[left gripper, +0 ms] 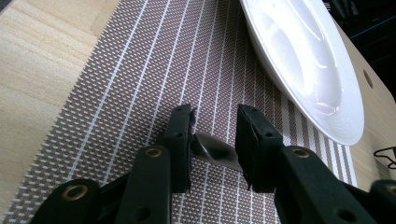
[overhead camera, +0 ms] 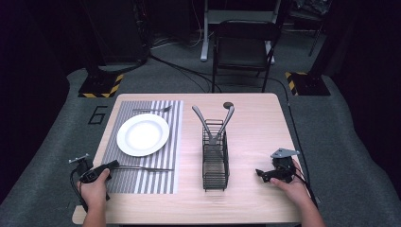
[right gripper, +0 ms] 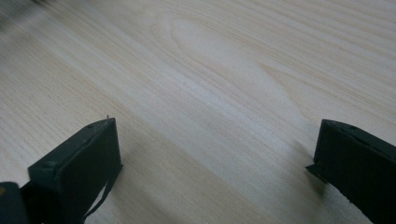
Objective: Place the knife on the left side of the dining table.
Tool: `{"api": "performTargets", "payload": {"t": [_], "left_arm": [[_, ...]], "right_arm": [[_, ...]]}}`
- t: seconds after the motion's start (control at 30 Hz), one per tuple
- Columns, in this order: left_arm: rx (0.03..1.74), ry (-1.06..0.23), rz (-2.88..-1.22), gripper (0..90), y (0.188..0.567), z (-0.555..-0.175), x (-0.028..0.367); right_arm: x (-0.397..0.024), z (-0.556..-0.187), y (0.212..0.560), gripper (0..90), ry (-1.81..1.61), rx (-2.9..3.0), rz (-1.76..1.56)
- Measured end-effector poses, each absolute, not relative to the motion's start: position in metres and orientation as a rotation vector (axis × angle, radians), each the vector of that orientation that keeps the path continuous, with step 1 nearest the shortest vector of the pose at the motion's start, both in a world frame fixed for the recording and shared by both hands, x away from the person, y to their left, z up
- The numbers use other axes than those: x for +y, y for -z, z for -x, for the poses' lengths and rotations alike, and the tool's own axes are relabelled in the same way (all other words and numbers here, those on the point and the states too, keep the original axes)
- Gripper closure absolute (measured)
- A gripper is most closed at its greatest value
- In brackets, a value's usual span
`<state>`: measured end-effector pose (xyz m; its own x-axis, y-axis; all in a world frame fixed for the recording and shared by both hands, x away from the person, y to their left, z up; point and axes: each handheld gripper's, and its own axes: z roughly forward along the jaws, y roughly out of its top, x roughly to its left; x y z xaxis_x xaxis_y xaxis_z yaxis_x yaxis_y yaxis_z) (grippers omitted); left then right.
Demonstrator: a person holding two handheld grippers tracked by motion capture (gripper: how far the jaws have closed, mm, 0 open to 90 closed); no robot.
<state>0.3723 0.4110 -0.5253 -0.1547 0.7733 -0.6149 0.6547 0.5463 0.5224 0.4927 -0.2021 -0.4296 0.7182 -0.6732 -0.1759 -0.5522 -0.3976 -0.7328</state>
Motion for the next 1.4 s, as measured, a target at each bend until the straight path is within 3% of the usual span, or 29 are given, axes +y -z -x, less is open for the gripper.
{"api": "performTargets", "payload": {"t": [0.53,1.4], "left_arm": [[1.864,-0.262,-1.209,62.3,0.516,-0.367,0.415],[1.597,-0.372,-1.567,48.9,0.496,-0.369,0.357]], "right_arm": [[-0.202,-0.493,0.43,0.0,0.188,0.928,2.099],[-0.202,-0.492,0.43,0.0,0.184,0.925,2.102]]}}
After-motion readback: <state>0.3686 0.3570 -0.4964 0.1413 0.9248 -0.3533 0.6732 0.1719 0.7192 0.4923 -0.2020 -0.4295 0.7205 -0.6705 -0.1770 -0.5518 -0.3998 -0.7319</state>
